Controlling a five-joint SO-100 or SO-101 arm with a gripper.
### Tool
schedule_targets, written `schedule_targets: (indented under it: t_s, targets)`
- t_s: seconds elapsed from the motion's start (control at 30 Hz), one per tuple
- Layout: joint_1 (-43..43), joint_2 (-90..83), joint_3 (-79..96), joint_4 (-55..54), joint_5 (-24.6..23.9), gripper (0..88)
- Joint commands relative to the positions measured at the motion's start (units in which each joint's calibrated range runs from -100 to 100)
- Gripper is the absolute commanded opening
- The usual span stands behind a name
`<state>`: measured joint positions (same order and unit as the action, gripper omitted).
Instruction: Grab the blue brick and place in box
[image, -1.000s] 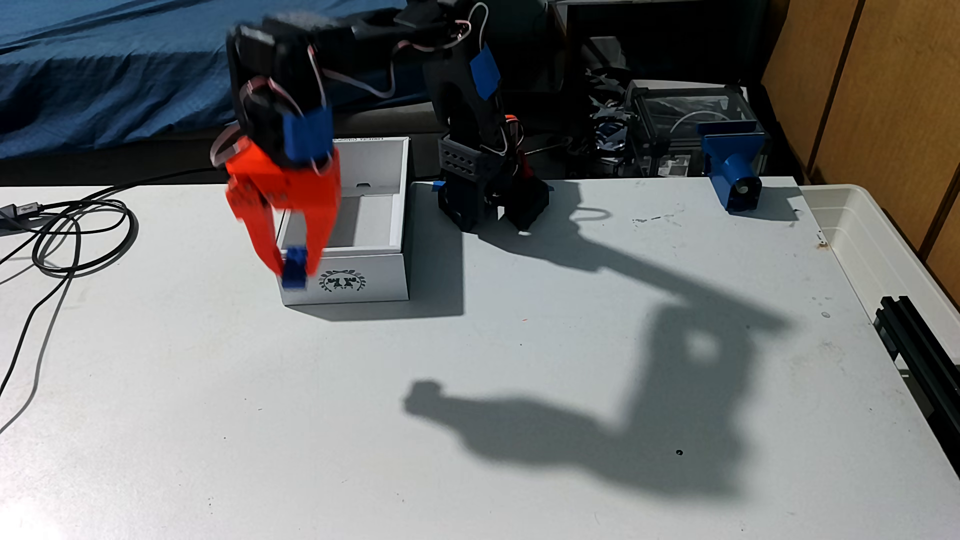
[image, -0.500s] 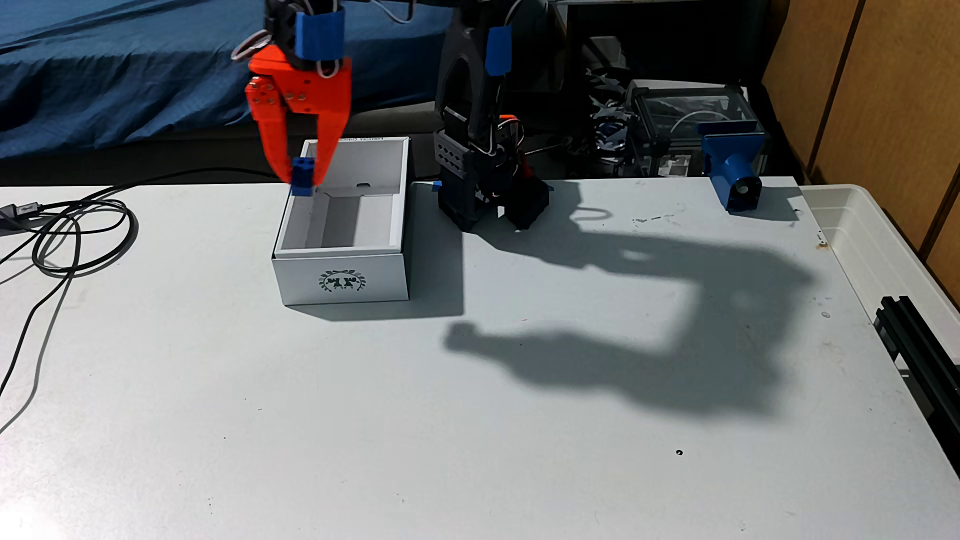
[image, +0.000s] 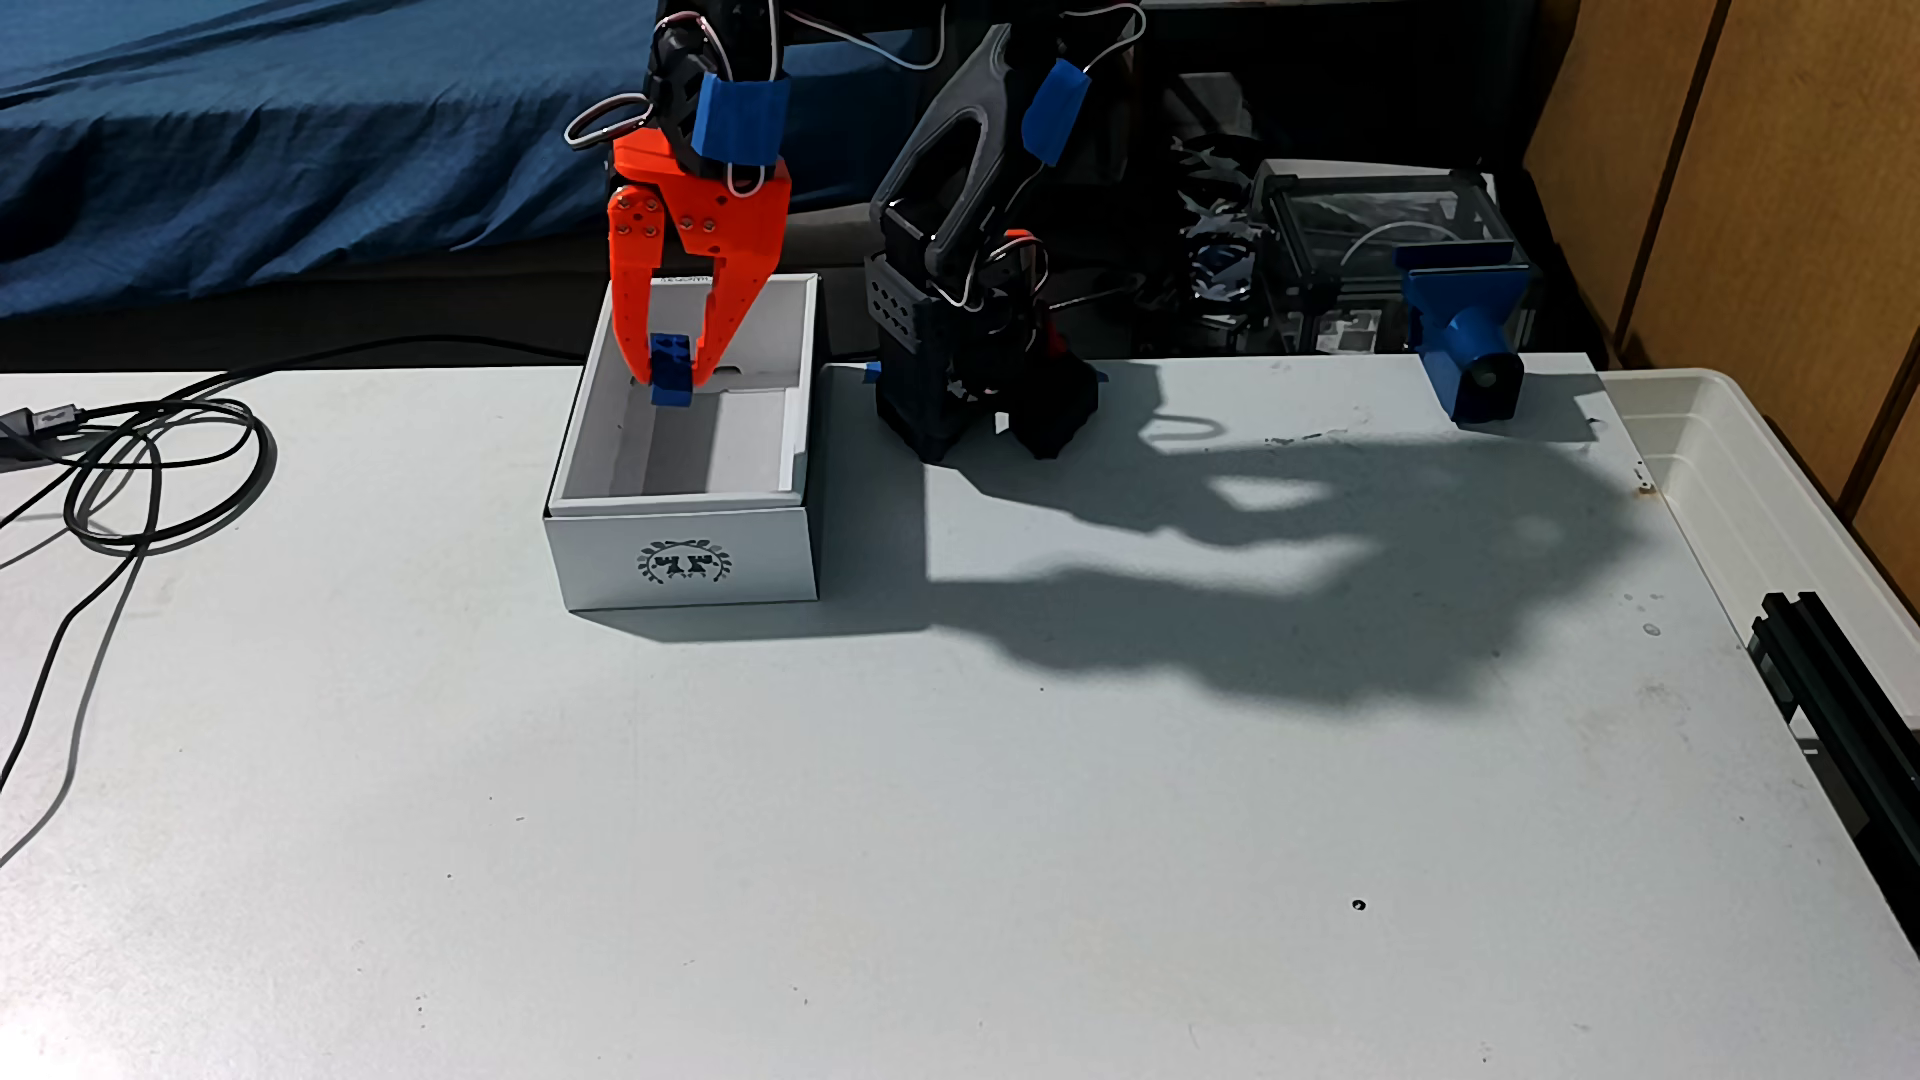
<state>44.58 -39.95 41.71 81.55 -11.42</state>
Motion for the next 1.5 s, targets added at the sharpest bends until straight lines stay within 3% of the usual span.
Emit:
schedule_targets:
  t_s: [0.0,0.37,0.53,0.77,1.03,1.47]
  targets:
    - [0.4,-2.0,1.3,-1.1,3.7,1.2]
    - [0.4,-2.4,7.2,-1.8,11.9,1.3]
    - [0.4,-2.4,7.5,-1.9,11.9,2.6]
    - [2.3,-2.4,7.5,-1.9,11.9,16.9]
    - [3.6,-2.5,6.9,-5.3,13.9,18.3]
    - [-12.8,-2.8,3.8,-21.8,12.6,17.5]
